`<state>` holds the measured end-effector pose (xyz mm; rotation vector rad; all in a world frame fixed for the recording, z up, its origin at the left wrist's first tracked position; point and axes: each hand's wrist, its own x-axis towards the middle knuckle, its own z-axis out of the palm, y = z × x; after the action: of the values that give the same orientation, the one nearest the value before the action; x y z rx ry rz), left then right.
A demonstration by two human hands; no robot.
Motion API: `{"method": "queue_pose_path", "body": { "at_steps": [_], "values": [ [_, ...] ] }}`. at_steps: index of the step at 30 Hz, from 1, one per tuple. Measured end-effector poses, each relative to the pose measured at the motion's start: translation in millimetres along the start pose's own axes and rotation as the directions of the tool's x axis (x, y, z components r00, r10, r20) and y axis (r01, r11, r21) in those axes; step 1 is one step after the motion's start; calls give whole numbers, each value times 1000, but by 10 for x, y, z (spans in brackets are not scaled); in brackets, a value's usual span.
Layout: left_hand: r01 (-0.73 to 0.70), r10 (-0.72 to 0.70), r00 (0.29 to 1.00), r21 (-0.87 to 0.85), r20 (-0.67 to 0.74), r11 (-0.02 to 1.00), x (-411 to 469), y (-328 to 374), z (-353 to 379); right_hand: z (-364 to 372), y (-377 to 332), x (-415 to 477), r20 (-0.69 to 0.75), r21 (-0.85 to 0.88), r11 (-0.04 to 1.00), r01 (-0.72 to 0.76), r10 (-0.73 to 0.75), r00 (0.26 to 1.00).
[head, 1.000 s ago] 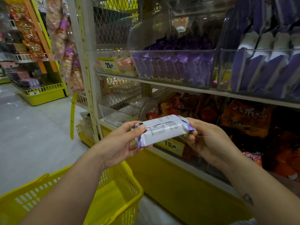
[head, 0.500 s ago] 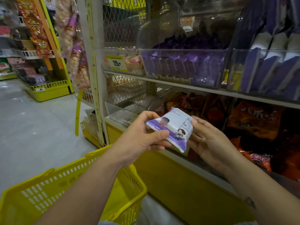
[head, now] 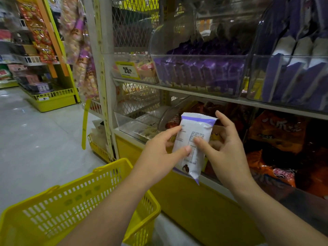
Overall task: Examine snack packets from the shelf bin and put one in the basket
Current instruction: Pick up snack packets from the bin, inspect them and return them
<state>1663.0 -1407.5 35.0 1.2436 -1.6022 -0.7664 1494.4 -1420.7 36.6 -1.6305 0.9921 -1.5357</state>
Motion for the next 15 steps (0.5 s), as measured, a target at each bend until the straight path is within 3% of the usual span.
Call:
{"method": "queue_pose_path", "body": {
  "at_steps": [6, 10, 15],
  "values": [
    [14, -12, 1000, -79, 21, 997, -7, -12, 6, 12, -24, -6, 47, -57, 998, -15, 18, 999],
    [-17, 18, 999, -47, 34, 999, -15, -27, 23, 6, -10, -10, 87, 33, 998, -55, 52, 995],
    [50, -52, 998, -56, -32, 997, 7, -17, 27, 15, -18, -16, 111, -9, 999, -45, 46, 993]
  ]
}}
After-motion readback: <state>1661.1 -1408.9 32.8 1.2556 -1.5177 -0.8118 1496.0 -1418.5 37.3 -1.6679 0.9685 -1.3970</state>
